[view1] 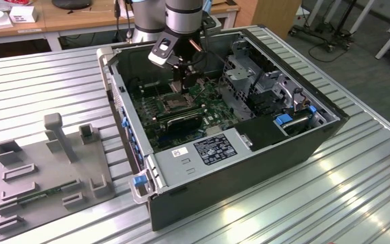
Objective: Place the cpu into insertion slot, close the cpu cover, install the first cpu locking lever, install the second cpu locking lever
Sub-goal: 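Place the cpu into insertion slot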
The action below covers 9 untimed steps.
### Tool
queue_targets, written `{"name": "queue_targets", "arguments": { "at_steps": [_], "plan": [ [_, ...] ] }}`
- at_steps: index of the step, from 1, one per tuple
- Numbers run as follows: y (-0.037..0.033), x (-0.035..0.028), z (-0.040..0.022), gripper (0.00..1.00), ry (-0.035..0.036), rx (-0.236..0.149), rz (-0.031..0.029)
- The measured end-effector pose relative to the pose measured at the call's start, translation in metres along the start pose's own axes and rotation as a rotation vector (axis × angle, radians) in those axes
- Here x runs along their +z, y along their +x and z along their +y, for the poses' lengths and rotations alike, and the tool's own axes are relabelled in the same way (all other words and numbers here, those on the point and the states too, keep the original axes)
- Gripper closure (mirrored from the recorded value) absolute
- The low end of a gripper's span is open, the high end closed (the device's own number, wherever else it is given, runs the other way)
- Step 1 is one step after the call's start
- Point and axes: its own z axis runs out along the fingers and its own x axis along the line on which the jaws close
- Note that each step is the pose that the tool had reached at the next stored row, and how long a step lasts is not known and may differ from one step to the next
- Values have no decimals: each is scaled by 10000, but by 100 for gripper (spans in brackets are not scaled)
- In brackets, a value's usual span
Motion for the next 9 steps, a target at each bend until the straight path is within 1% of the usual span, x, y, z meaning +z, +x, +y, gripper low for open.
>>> {"name": "queue_targets", "arguments": {
  "at_steps": [3, 5, 9],
  "plan": [
    [0, 5, 0, 46, -2, -20, 4],
    [0, 14, -1, 46, -1, -108, 7],
    [2, 58, -5, 46, 1, -160, 10]
  ]
}}
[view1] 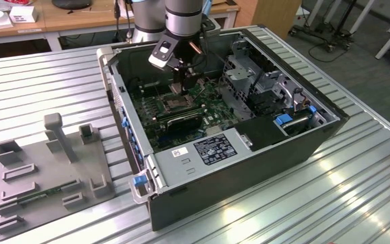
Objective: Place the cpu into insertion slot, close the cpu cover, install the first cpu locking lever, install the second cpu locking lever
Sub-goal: 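Place the cpu into insertion slot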
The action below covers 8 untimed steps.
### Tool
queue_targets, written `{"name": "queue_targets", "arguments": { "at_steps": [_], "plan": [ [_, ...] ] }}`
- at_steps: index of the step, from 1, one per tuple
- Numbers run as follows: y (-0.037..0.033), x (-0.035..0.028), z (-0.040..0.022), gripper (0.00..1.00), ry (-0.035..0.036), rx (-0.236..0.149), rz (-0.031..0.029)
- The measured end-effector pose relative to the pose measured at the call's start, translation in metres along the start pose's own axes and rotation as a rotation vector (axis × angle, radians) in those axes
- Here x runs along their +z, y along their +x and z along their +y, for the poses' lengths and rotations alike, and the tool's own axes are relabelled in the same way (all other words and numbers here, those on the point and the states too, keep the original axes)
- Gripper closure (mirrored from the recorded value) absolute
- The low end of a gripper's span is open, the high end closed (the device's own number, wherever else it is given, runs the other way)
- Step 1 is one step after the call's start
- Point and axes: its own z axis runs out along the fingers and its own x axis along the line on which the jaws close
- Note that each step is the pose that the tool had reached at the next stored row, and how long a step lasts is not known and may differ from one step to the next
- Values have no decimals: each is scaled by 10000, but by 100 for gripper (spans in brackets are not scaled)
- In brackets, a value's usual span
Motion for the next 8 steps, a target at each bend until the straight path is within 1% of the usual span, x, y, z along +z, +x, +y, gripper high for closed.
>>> {"name": "queue_targets", "arguments": {
  "at_steps": [6, 8],
  "plan": [
    [46, 44, -19, 46, 0, 0, -1],
    [49, 75, -22, 46, 0, -1, 0]
  ]
}}
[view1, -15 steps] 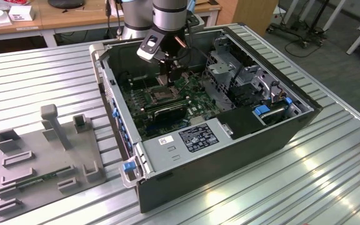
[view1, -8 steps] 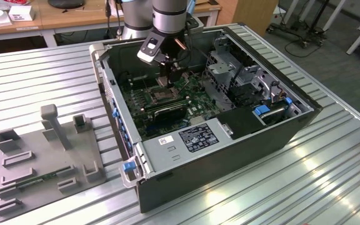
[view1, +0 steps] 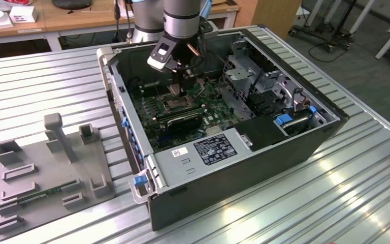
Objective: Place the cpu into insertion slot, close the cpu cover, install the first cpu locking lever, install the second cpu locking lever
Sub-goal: 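Place the cpu into insertion slot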
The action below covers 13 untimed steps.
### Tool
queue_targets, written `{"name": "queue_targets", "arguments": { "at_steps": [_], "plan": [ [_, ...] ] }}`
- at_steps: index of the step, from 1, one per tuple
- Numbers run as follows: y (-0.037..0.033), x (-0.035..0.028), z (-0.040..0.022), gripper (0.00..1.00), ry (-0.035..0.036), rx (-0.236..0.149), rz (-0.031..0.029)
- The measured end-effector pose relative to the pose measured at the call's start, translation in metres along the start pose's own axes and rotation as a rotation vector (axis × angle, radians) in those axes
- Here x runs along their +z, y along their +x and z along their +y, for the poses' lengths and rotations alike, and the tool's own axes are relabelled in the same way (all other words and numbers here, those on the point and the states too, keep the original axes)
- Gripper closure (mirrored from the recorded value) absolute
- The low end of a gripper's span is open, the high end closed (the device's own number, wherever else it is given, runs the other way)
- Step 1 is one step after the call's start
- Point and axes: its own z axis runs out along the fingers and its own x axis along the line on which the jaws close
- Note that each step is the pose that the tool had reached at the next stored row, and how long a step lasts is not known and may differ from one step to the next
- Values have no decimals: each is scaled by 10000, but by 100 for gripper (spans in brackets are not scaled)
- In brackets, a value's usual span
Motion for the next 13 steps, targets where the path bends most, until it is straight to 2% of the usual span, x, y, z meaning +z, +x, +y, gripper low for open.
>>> {"name": "queue_targets", "arguments": {
  "at_steps": [7, 13],
  "plan": [
    [-1, 115, -10, 46, 0, 1, 0],
    [-1, 132, -18, 46, 1, 2, -2]
  ]
}}
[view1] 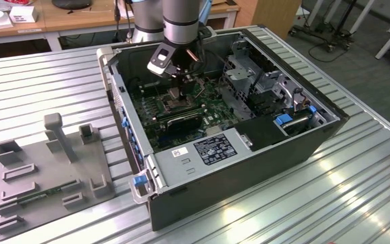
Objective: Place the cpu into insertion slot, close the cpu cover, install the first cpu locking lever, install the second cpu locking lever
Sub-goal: 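Place the cpu into insertion slot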
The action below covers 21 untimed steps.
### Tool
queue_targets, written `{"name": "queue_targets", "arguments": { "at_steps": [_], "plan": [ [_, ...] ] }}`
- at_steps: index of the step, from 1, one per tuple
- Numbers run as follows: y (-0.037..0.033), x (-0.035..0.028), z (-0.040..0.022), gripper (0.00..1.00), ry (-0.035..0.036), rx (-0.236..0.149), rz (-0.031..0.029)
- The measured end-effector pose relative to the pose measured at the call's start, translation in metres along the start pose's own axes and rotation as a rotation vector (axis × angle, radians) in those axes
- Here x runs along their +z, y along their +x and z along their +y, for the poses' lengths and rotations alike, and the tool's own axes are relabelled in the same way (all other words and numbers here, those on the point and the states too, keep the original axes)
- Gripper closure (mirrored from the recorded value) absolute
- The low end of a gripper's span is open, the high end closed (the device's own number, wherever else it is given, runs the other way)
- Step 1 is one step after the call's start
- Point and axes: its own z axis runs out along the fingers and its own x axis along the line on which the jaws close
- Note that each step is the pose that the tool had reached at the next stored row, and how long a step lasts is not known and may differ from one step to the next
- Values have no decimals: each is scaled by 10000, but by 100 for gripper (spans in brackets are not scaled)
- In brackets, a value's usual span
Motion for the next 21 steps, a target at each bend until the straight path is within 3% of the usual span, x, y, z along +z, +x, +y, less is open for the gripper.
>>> {"name": "queue_targets", "arguments": {
  "at_steps": [14, 21],
  "plan": [
    [0, 6, -21, 46, 11, -1, 2],
    [-1, 68, -24, 46, 12, -1, 1]
  ]
}}
